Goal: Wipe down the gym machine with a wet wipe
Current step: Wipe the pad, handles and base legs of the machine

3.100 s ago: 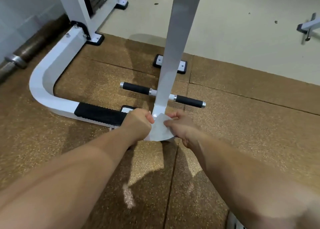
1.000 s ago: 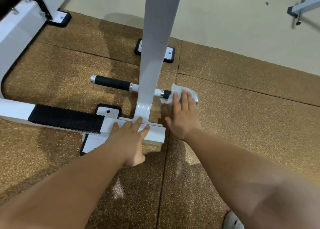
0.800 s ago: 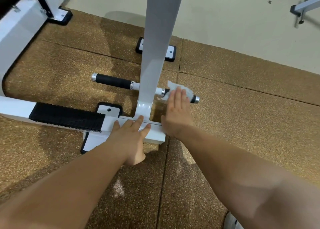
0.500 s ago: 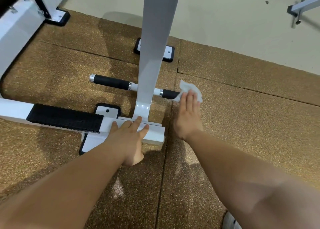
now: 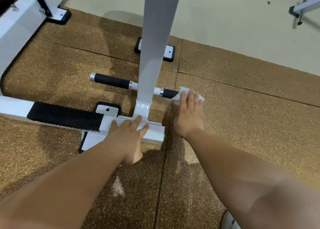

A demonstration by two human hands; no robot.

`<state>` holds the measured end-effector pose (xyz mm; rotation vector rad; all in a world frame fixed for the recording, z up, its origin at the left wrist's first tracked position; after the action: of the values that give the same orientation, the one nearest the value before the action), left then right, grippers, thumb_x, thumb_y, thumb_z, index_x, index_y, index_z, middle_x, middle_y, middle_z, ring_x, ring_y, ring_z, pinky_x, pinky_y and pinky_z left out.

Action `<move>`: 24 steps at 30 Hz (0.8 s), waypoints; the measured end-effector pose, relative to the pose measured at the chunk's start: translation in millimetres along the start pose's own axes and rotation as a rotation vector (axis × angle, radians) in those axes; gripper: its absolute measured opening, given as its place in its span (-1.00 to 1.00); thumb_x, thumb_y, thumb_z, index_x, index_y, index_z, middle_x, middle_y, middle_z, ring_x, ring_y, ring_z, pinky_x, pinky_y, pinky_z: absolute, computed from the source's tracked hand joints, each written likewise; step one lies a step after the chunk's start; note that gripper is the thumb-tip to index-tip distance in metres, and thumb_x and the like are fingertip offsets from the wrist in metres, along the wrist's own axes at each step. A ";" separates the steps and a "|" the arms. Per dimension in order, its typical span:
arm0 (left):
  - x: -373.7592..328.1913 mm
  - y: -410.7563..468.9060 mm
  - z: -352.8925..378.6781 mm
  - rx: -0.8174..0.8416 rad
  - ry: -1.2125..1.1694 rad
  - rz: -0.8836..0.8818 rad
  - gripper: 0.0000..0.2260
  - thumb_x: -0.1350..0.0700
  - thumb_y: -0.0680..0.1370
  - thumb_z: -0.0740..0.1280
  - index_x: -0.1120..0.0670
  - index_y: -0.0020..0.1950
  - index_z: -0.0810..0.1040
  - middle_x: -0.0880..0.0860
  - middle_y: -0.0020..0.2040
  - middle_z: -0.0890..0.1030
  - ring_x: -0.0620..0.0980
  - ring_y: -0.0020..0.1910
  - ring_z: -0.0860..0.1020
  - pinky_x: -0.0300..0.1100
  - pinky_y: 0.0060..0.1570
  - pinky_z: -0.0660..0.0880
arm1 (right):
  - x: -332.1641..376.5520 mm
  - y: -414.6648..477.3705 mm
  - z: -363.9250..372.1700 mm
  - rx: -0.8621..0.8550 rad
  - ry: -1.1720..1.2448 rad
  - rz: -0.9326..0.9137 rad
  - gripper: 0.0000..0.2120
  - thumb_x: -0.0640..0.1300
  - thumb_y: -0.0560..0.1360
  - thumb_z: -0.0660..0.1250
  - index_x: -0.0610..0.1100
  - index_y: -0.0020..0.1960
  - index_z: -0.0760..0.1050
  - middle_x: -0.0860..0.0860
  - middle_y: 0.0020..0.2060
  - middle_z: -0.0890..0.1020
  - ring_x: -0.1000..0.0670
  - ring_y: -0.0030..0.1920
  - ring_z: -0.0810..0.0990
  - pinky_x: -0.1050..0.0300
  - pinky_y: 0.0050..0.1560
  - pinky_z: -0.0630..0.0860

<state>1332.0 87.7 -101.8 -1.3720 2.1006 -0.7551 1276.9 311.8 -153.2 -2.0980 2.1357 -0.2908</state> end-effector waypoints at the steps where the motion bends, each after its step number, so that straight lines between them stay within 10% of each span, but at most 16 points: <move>1: 0.2 0.2 -0.3 0.001 0.001 0.001 -0.16 -0.14 0.61 0.27 -0.12 0.66 -0.29 0.03 0.64 -0.40 0.16 0.65 -0.19 0.34 0.56 -0.16 | 1.9 -2.9 1.9 -0.004 0.023 0.075 -0.13 -0.23 0.57 0.10 -0.18 0.60 -0.48 -0.24 0.58 -0.43 -0.24 0.58 -0.46 -0.15 0.58 -0.39; 6: -0.6 0.0 -0.2 0.001 0.004 0.000 -0.15 -0.14 0.61 0.28 -0.12 0.66 -0.29 0.03 0.64 -0.40 0.16 0.65 -0.20 0.35 0.56 -0.17 | 39.3 6.8 -3.0 0.032 0.072 -0.077 -0.14 -0.26 0.56 0.09 -0.19 0.61 -0.45 -0.16 0.58 -0.45 -0.17 0.57 -0.49 -0.15 0.61 -0.34; 14: 1.3 0.7 2.5 -0.014 0.004 0.003 -0.15 -0.15 0.61 0.27 -0.12 0.66 -0.29 0.03 0.64 -0.40 0.15 0.65 -0.20 0.37 0.55 -0.18 | 3.7 26.8 -15.5 -0.050 -0.019 -0.073 -0.18 -0.15 0.53 0.22 -0.10 0.68 -0.11 -0.16 0.62 0.15 -0.22 0.62 0.06 -0.16 0.64 -0.11; 20: 1.2 0.7 2.3 -0.011 0.004 0.003 -0.16 -0.14 0.61 0.27 -0.13 0.66 -0.29 0.03 0.64 -0.40 0.15 0.65 -0.21 0.38 0.54 -0.20 | 37.8 1.5 -3.5 0.084 -0.001 -0.049 -0.10 -0.20 0.55 0.14 -0.19 0.60 -0.48 -0.19 0.58 -0.46 -0.21 0.56 -0.52 -0.13 0.58 -0.38; 24: -0.1 1.3 2.2 -0.003 0.005 0.002 -0.16 -0.13 0.62 0.26 -0.12 0.66 -0.29 0.03 0.63 -0.40 0.15 0.65 -0.22 0.38 0.54 -0.20 | 6.8 -1.9 -0.2 0.059 -0.020 0.035 -0.11 0.01 0.64 0.13 -0.18 0.59 -0.50 -0.23 0.57 -0.43 -0.24 0.57 -0.47 -0.19 0.61 -0.32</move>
<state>1332.7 87.9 -104.3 -1.3708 2.1081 -0.7556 1278.5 305.0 -152.3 -2.0210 2.1230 -0.3242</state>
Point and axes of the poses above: each hand's wrist, its own y-axis towards the middle knuckle, its own z-axis out of the palm, x = y × z, the point moved 1 cm from there along y, towards the middle knuckle
